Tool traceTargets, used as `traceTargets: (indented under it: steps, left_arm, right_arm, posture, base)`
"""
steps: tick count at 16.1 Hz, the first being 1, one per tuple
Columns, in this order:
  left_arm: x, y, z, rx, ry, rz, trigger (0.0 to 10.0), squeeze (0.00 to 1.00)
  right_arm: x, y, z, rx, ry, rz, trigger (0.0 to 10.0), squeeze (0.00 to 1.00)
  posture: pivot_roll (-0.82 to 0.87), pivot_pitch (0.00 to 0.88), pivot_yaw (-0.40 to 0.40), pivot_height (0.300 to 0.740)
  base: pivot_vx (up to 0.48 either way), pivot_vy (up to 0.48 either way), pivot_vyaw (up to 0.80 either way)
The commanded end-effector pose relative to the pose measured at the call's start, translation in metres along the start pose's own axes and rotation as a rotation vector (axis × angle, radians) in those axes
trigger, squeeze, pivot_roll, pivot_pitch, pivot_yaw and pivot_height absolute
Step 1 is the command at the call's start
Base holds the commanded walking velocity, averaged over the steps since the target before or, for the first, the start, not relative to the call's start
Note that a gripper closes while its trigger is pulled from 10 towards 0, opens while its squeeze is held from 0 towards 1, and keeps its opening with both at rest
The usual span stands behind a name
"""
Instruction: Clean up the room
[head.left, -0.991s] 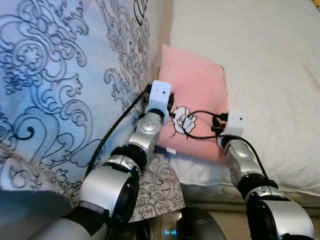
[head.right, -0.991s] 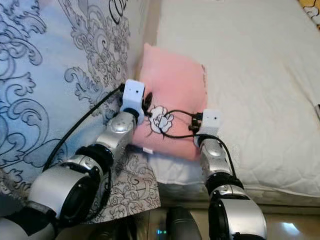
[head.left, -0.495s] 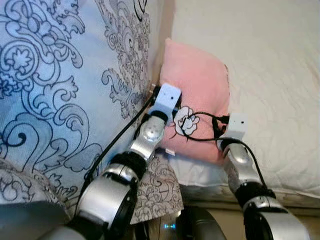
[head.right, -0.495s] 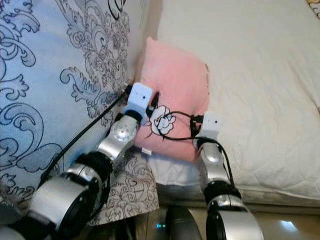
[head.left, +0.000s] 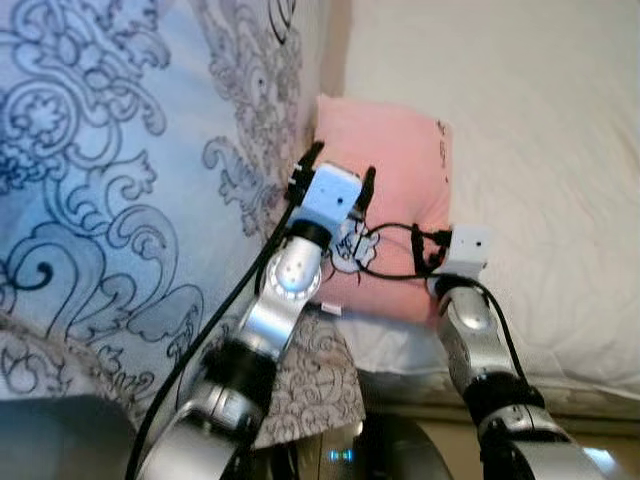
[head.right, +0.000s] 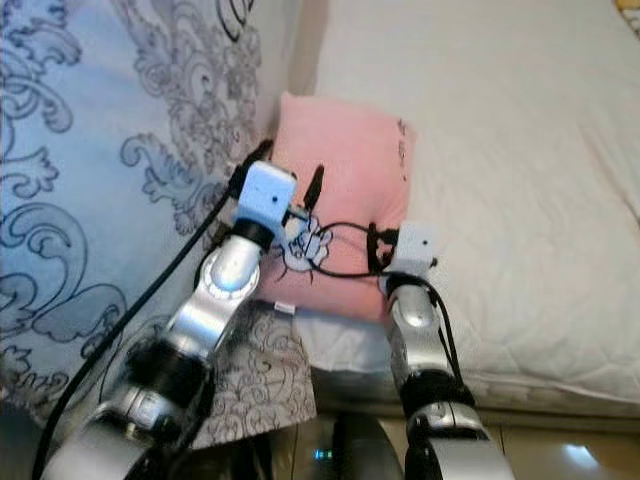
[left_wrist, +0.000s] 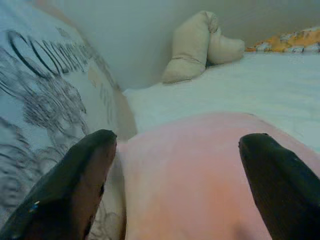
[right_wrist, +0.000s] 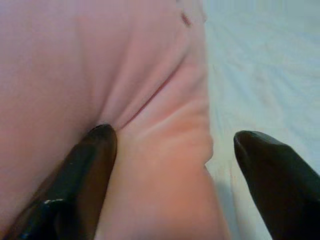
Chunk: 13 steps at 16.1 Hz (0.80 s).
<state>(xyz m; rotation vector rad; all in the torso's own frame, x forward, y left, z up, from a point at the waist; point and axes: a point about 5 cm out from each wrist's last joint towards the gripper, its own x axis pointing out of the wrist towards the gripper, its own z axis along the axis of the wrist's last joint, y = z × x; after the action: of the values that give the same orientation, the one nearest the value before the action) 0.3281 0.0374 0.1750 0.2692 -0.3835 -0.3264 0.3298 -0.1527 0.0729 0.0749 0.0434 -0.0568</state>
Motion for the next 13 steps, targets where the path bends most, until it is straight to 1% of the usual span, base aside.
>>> traceTargets:
  steps: [1, 3, 4, 5, 7, 8, 9, 10, 11, 12, 13]
  left_arm:
    - [-0.007, -0.001, 0.003, 0.014, 0.003, -0.025, 10.0, 1.00]
    - [-0.020, -0.003, -0.002, 0.025, 0.036, -0.058, 10.0, 1.00]
    - [-0.026, -0.001, -0.007, 0.027, 0.061, -0.057, 10.0, 1.00]
    - [-0.028, 0.000, -0.010, 0.030, 0.070, -0.056, 10.0, 1.00]
    - [-0.043, 0.004, -0.021, 0.032, 0.143, -0.063, 10.0, 1.00]
    - [-0.050, 0.003, -0.028, -0.001, 0.189, -0.065, 10.0, 1.00]
    - [-0.056, 0.004, -0.034, -0.052, 0.229, -0.053, 10.0, 1.00]
    - [-0.068, 0.011, -0.039, -0.131, 0.238, -0.005, 10.0, 0.00]
    - [-0.075, 0.015, -0.046, -0.137, 0.274, 0.011, 10.0, 0.00]
    - [-0.084, 0.022, -0.049, -0.189, 0.281, 0.049, 10.0, 0.00]
    - [-0.092, 0.029, -0.051, -0.310, 0.278, 0.102, 10.0, 0.00]
  right_arm:
    - [-0.006, 0.007, -0.006, -0.014, 0.009, 0.020, 10.0, 1.00]
    - [-0.012, 0.001, 0.003, -0.017, -0.059, -0.016, 10.0, 1.00]
    - [-0.019, -0.002, 0.009, -0.015, -0.102, -0.036, 10.0, 1.00]
    - [-0.022, -0.002, 0.009, -0.016, -0.111, -0.036, 10.0, 1.00]
    - [-0.041, -0.007, 0.011, -0.024, -0.131, -0.046, 10.0, 1.00]
    - [-0.050, -0.009, 0.013, -0.034, -0.144, -0.049, 10.0, 1.00]
    - [-0.060, -0.011, 0.014, -0.054, -0.154, -0.035, 10.0, 1.00]
    - [-0.076, -0.020, 0.011, -0.103, -0.148, -0.027, 10.0, 1.00]
    - [-0.082, -0.028, 0.008, -0.129, -0.132, -0.037, 10.0, 1.00]
    - [-0.087, -0.038, 0.005, -0.177, -0.116, -0.040, 10.0, 1.00]
    - [-0.091, -0.047, 0.004, -0.219, -0.094, -0.050, 10.0, 1.00]
  posture:
    - [-0.12, 0.094, 0.056, 0.740]
    - [-0.11, 0.071, 0.054, 0.740]
    - [-0.12, 0.045, 0.050, 0.740]
    - [-0.12, 0.041, 0.048, 0.740]
    - [-0.12, 0.010, 0.046, 0.740]
    - [-0.12, 0.000, 0.047, 0.740]
    - [-0.12, 0.000, 0.048, 0.740]
    - [-0.12, 0.000, 0.047, 0.740]
    - [-0.12, 0.000, 0.044, 0.740]
    - [-0.11, 0.000, 0.040, 0.740]
    - [-0.10, 0.000, 0.040, 0.740]
  base:
    - [0.000, 0.000, 0.00]
    - [0.000, 0.000, 0.00]
    - [0.000, 0.000, 0.00]
    - [0.000, 0.000, 0.00]
    - [0.000, 0.000, 0.00]
    - [0.000, 0.000, 0.00]
    - [0.000, 0.000, 0.00]
    - [0.000, 0.000, 0.00]
    - [0.000, 0.000, 0.00]
    - [0.000, 0.000, 0.00]
    - [0.000, 0.000, 0.00]
